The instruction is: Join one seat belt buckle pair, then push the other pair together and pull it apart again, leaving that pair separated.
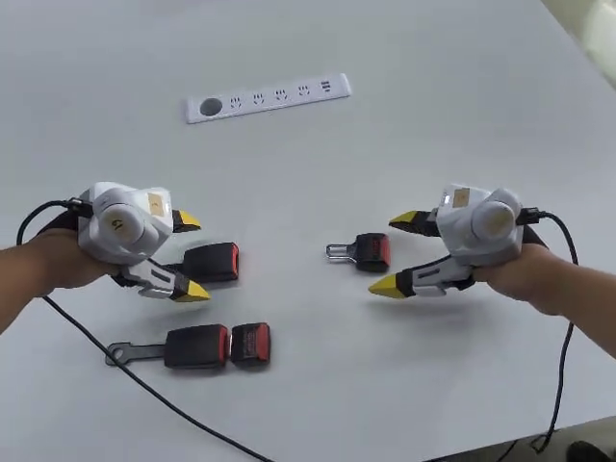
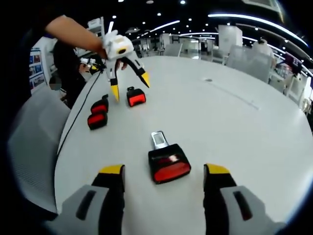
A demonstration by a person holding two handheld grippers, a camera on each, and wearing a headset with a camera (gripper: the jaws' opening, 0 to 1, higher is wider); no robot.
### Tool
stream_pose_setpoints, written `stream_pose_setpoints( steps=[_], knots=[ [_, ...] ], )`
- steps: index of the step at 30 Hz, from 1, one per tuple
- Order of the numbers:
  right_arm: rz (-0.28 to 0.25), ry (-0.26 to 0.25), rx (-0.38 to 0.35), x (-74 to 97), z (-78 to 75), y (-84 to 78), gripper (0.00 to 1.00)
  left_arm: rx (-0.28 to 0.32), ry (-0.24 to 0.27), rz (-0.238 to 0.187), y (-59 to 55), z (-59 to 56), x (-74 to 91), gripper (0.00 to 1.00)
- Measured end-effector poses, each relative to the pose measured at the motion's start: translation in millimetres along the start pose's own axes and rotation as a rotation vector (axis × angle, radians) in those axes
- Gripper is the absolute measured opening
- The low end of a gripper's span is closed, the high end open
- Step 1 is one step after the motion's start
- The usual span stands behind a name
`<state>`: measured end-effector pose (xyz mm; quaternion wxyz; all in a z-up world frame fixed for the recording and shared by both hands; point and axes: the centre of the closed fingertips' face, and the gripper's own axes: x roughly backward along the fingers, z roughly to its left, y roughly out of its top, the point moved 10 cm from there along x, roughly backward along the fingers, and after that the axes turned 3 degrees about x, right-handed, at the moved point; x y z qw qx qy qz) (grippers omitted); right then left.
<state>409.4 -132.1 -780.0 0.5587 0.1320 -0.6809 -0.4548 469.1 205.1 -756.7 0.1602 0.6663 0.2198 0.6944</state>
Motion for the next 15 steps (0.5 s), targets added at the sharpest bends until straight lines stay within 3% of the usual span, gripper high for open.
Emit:
stream_pose_setpoints(
  steps=[5, 8, 15],
  knots=[
    [0.026, 0.036, 0.028, -7.6, -3.8, -2.7, 0.61, 0.007, -0.016, 0.009, -5.6, 4.5, -5.4, 0.57],
    [0.008, 0.05, 0.061, -9.6, -4.4, 0.0, 0.58, -0.004, -0.076, 0.006, -6.6, 3.1, -7.2, 0.5],
    [0.014, 0.069, 0.086, -8.4, -2.2, 5.0, 0.48, -0.02, -0.072, 0.007, -5.7, 11.1, -5.2, 0.44]
  ],
)
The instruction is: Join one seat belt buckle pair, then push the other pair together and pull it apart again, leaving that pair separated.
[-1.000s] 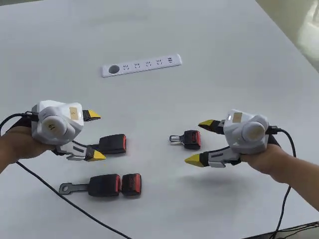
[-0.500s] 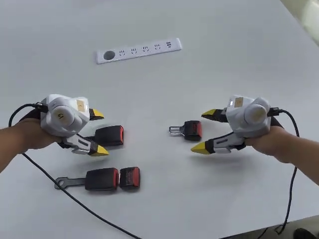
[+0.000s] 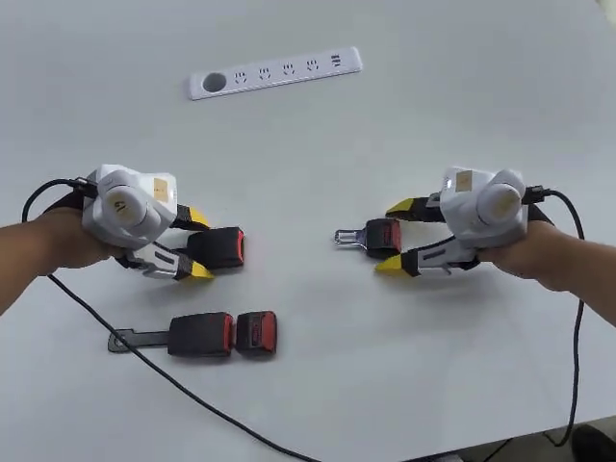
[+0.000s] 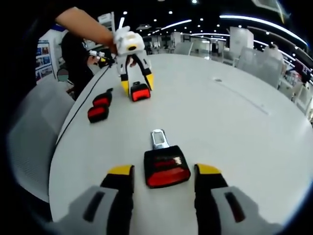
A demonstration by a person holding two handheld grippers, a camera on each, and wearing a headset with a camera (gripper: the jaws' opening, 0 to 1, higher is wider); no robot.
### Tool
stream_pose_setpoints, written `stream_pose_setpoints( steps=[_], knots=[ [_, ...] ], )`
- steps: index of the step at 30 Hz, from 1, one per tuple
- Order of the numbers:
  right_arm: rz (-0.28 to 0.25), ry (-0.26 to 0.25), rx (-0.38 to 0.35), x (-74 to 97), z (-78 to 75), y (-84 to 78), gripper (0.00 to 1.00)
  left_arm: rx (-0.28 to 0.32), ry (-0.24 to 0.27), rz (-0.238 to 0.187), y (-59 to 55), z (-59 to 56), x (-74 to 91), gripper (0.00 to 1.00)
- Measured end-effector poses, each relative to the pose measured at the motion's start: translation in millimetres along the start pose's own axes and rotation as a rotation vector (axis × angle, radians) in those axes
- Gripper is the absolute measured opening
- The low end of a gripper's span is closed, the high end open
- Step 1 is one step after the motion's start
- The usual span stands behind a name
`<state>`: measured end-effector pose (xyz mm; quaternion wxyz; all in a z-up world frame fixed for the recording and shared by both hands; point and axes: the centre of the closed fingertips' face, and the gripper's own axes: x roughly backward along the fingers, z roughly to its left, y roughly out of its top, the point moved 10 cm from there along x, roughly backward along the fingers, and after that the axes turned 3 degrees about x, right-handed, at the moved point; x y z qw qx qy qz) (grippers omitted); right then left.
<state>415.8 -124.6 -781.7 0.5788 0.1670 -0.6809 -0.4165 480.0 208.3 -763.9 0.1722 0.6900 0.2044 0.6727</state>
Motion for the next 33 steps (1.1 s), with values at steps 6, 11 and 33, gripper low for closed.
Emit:
stream_pose_setpoints(
  steps=[6, 11, 33],
  knots=[
    [0.007, -0.003, 0.041, 1.2, -0.9, 1.3, 0.37, -0.023, -0.012, 0.011, 1.5, 2.9, 0.4, 0.38],
    [-0.025, 0.021, 0.061, 1.9, -4.8, -2.2, 0.35, -0.05, -0.019, 0.017, 3.3, 4.3, 0.9, 0.34],
    [-0.116, 0.076, 0.059, -14.3, -6.3, 1.4, 0.34, -0.076, -0.052, 0.067, 3.9, 4.0, 0.6, 0.33]
  ],
)
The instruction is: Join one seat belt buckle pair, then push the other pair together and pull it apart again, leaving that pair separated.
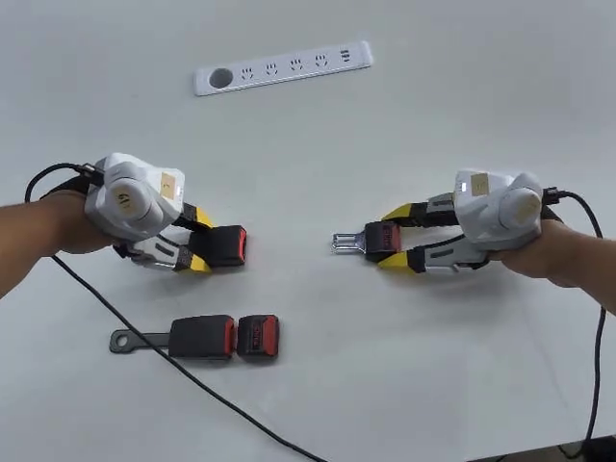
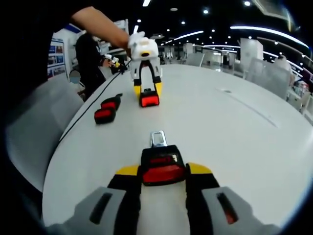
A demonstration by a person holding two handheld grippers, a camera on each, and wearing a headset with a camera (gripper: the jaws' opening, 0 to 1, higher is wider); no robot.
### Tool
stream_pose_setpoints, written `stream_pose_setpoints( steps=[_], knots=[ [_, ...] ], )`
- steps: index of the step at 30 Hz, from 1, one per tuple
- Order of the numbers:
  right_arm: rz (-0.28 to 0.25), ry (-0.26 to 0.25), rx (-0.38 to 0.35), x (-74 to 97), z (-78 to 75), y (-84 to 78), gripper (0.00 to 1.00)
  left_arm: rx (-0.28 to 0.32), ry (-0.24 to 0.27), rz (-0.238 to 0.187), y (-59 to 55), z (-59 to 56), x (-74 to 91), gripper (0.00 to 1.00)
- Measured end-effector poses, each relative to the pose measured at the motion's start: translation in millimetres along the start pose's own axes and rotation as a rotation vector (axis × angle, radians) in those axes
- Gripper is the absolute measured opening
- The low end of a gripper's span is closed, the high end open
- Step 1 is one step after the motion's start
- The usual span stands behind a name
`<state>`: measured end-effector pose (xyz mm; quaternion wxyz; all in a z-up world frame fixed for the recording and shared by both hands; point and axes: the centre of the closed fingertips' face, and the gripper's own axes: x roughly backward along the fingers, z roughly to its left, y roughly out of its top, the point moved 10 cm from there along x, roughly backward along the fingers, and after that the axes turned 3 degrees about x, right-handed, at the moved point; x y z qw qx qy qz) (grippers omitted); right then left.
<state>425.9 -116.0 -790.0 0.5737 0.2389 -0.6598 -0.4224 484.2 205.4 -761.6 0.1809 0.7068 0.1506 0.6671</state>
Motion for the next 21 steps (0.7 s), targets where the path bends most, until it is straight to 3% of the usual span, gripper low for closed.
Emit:
stream_pose_setpoints(
  steps=[21],
  knots=[
    [-0.038, 0.006, -0.004, -51.2, 2.2, 29.8, 0.34, 0.006, -0.003, 0.021, 0.8, 1.2, -1.4, 0.33]
  ],
)
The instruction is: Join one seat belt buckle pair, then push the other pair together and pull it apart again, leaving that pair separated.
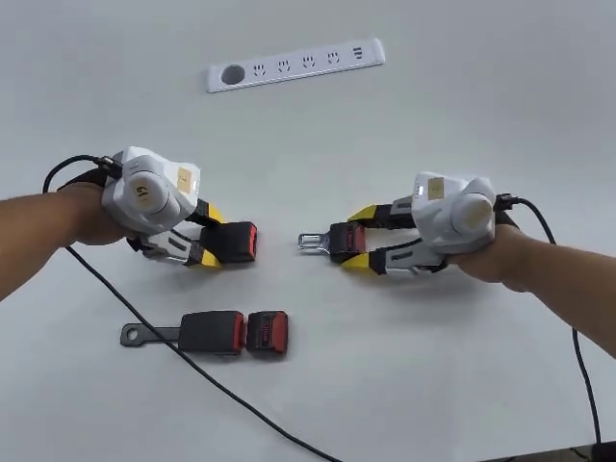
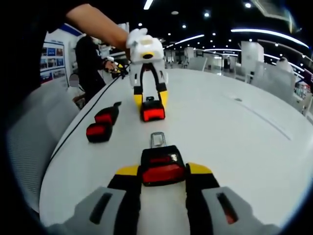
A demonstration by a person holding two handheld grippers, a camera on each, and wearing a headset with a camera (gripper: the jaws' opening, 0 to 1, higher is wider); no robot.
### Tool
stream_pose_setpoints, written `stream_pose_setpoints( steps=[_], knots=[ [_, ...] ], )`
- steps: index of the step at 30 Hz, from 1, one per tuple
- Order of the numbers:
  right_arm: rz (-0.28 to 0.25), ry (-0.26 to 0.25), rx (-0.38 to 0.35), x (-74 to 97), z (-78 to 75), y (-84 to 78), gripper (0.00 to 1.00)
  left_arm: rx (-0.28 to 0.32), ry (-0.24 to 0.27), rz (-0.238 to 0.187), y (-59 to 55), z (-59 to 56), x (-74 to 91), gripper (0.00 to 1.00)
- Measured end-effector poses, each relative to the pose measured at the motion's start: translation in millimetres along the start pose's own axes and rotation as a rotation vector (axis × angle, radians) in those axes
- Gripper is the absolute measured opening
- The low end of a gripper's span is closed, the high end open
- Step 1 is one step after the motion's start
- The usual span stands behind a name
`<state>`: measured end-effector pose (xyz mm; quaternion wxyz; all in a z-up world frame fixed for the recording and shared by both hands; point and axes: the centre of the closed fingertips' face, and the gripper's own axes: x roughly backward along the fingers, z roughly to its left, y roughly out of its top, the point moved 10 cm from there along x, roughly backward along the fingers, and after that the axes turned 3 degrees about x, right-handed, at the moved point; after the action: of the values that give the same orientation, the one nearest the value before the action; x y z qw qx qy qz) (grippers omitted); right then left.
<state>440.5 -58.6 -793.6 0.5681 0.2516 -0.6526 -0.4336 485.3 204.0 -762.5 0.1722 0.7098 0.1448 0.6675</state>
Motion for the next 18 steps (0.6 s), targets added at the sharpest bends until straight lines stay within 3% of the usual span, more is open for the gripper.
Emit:
stream_pose_setpoints(
  steps=[9, 18],
  knots=[
    [0.007, -0.001, 0.007, -28.1, 2.3, 12.8, 0.34, -0.008, -0.002, 0.012, 0.9, 0.2, -0.5, 0.33],
    [0.019, -0.005, 0.009, -45.3, 3.8, 20.2, 0.34, -0.011, -0.002, 0.021, 2.8, 0.0, -0.6, 0.33]
  ],
)
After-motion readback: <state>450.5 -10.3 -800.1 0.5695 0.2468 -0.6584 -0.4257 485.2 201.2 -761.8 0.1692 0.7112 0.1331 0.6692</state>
